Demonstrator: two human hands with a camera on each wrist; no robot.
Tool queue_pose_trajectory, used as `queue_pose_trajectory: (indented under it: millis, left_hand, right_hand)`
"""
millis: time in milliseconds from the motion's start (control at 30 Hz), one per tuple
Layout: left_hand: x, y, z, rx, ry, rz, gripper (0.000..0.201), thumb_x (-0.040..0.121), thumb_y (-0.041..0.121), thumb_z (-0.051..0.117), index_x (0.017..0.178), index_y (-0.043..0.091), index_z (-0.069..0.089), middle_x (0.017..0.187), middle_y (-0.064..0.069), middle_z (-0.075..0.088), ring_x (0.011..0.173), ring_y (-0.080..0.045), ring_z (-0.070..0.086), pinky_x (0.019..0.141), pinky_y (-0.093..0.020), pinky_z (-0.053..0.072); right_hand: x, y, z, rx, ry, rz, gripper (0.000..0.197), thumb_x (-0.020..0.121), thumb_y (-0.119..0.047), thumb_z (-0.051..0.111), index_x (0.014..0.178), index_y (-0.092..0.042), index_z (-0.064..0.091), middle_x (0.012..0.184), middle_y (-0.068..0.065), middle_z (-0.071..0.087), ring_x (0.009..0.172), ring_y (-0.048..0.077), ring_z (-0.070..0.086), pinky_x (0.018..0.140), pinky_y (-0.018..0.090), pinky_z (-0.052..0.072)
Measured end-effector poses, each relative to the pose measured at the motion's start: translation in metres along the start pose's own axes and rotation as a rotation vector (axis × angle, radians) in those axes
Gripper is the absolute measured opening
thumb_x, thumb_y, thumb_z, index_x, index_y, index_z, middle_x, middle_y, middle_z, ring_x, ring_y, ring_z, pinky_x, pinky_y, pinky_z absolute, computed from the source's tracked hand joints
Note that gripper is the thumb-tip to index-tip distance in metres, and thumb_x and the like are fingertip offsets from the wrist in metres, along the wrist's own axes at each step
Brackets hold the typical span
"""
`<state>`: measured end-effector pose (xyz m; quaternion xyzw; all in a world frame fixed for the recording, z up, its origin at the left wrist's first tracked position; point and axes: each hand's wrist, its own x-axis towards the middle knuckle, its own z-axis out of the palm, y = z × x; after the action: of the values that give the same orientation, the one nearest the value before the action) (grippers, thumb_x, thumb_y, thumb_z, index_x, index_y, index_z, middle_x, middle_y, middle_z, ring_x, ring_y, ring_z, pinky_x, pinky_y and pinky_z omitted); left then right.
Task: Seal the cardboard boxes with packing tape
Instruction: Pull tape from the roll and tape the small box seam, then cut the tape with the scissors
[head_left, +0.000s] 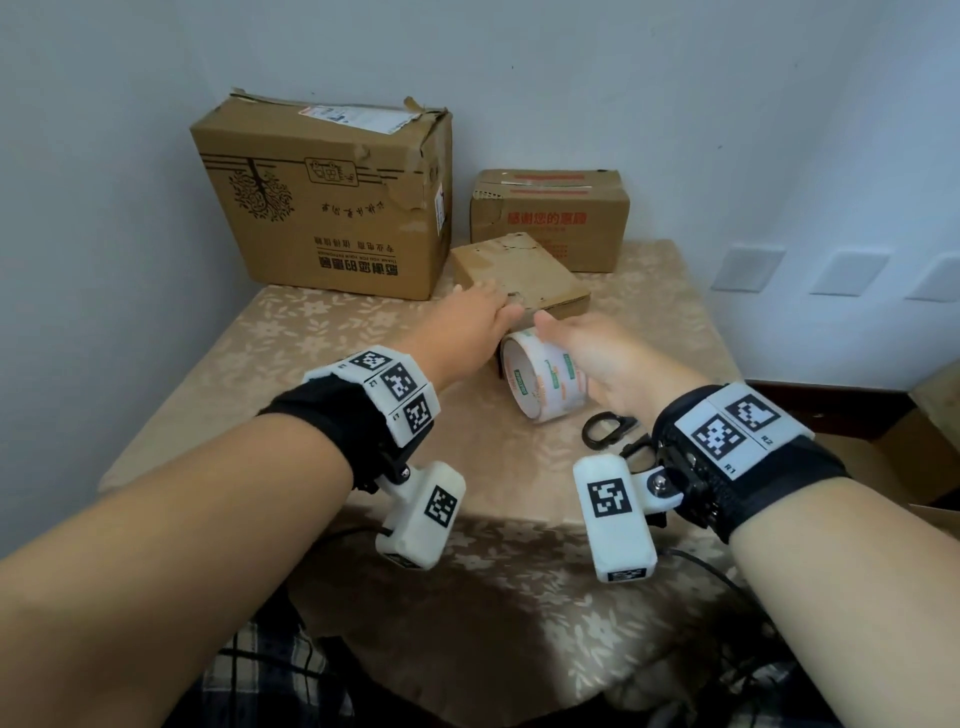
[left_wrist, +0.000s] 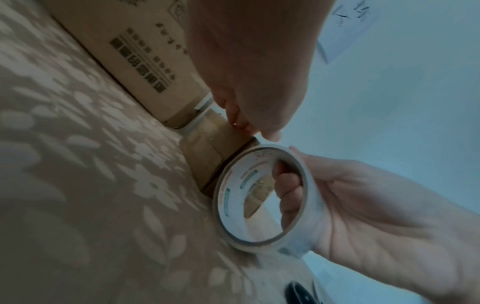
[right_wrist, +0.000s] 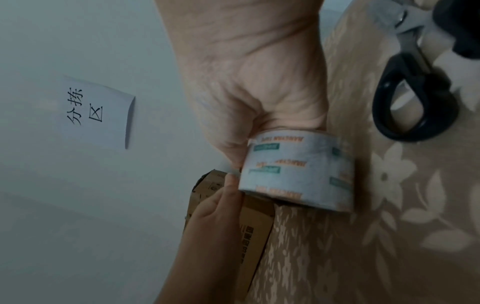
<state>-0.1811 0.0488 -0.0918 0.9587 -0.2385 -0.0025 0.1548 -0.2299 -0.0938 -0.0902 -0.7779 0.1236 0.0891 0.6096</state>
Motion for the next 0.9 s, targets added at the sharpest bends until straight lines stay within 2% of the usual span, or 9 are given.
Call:
queue_pose_trajectory:
  millis: [67, 133, 233, 333, 467, 533, 633, 800, 900]
  left_hand:
    - [-0.002, -0.004, 0.004, -0.106, -0.047, 0.001, 0.048, 0.105, 0.029, 0.025, 0.147, 0.006, 0.029, 0.157, -0.009, 0.023, 0.144, -0.020, 0.022, 0.117, -0.031, 0.010]
    - [0.000, -0.010, 0.005, -0.213, -0.028, -0.001, 0.049, 0.104, 0.028, 0.030, 0.149, 0.009, 0.023, 0.159, -0.004, 0.014, 0.145, -0.016, 0.017, 0.115, -0.025, 0.009]
    - [0.011, -0.022, 0.001, -0.294, 0.015, -0.005, 0.047, 0.101, 0.028, 0.044, 0.145, 0.012, 0.038, 0.155, 0.002, 0.027, 0.141, -0.014, 0.029, 0.113, -0.024, 0.019]
    - [0.021, -0.028, -0.006, -0.266, 0.003, 0.014, 0.046, 0.096, 0.028, 0.054, 0.139, 0.012, 0.047, 0.150, 0.004, 0.037, 0.137, -0.013, 0.036, 0.113, -0.025, 0.023]
    - [0.024, -0.028, -0.016, -0.234, -0.029, 0.033, 0.044, 0.095, 0.026, 0.056, 0.137, 0.015, 0.050, 0.149, 0.005, 0.039, 0.136, -0.010, 0.037, 0.111, -0.023, 0.023]
    - [0.025, -0.024, -0.023, -0.144, -0.060, 0.040, 0.043, 0.097, 0.027, 0.052, 0.139, 0.017, 0.048, 0.151, 0.004, 0.037, 0.138, -0.013, 0.035, 0.111, -0.026, 0.023]
    - [0.024, -0.015, -0.028, 0.036, -0.106, 0.040, 0.042, 0.101, 0.029, 0.043, 0.141, 0.018, 0.046, 0.149, -0.006, 0.038, 0.135, -0.024, 0.038, 0.108, -0.034, 0.029]
    - [0.006, -0.007, -0.023, -0.022, 0.022, -0.020, 0.039, 0.102, 0.032, 0.037, 0.135, 0.015, 0.048, 0.126, -0.011, 0.047, 0.111, -0.027, 0.051, 0.091, -0.035, 0.043]
    - [-0.004, 0.002, -0.018, -0.213, 0.096, -0.130, 0.034, 0.099, 0.034, 0.044, 0.122, 0.010, 0.051, 0.110, -0.002, 0.057, 0.101, -0.022, 0.057, 0.082, -0.031, 0.046]
  right_hand:
    - [0.002, 0.000, 0.006, 0.010, 0.015, 0.010, 0.042, 0.098, -0.038, 0.050, 0.111, 0.001, 0.061, 0.109, 0.025, 0.067, 0.102, 0.042, 0.064, 0.095, 0.054, 0.047]
    - [0.005, 0.000, 0.009, 0.007, 0.021, 0.010, 0.039, 0.098, -0.039, 0.049, 0.105, -0.003, 0.062, 0.108, 0.023, 0.068, 0.105, 0.041, 0.063, 0.100, 0.055, 0.045]
    - [0.005, -0.003, 0.007, -0.051, -0.011, 0.019, 0.036, 0.098, -0.043, 0.048, 0.095, -0.011, 0.063, 0.100, 0.012, 0.070, 0.100, 0.031, 0.065, 0.099, 0.048, 0.047]
    - [0.000, -0.010, -0.011, -0.257, 0.066, -0.027, 0.037, 0.100, -0.043, 0.042, 0.090, -0.013, 0.062, 0.089, 0.004, 0.067, 0.084, 0.021, 0.063, 0.079, 0.032, 0.050]
    - [-0.003, -0.004, -0.041, -0.750, 0.202, 0.054, 0.028, 0.100, -0.030, 0.047, 0.095, -0.005, 0.057, 0.071, 0.006, 0.055, 0.062, 0.018, 0.053, 0.055, 0.027, 0.041]
    - [-0.009, 0.001, -0.046, -1.009, 0.079, 0.243, 0.026, 0.097, -0.027, 0.052, 0.091, -0.003, 0.061, 0.075, 0.008, 0.059, 0.071, 0.023, 0.061, 0.062, 0.028, 0.049]
    - [-0.019, 0.008, -0.041, -1.113, 0.045, 0.300, 0.024, 0.093, -0.029, 0.059, 0.090, -0.005, 0.060, 0.089, 0.011, 0.063, 0.093, 0.028, 0.065, 0.079, 0.034, 0.053]
    - [-0.022, 0.014, -0.030, -1.098, 0.125, 0.317, 0.036, 0.085, -0.038, 0.070, 0.074, -0.008, 0.051, 0.076, 0.007, 0.061, 0.088, 0.027, 0.064, 0.087, 0.039, 0.047]
    - [-0.022, 0.016, -0.027, -1.068, 0.165, 0.310, 0.033, 0.079, -0.037, 0.076, 0.079, -0.009, 0.058, 0.077, 0.005, 0.064, 0.081, 0.025, 0.065, 0.082, 0.036, 0.050]
